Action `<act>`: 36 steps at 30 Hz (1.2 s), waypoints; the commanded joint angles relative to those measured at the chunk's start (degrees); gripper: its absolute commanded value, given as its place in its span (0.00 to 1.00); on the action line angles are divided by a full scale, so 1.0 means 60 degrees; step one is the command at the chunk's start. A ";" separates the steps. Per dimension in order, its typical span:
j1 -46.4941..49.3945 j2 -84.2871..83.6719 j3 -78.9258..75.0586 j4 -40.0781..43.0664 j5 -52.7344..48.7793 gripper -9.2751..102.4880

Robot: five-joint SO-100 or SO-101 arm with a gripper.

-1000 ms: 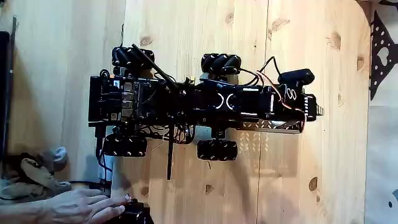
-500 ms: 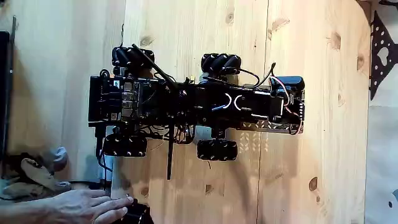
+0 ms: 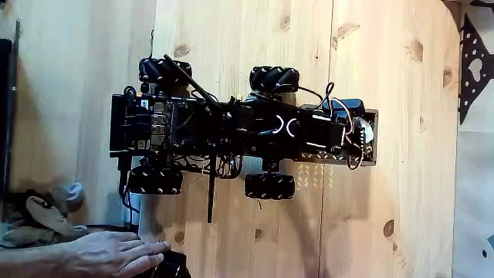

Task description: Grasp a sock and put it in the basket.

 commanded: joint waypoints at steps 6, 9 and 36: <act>-0.0029 0.0718 0.0308 0.1069 0.0439 0.09; -0.0132 0.0820 0.0308 0.1157 0.0483 0.09; -0.0264 0.2754 0.0308 0.2476 0.0396 0.09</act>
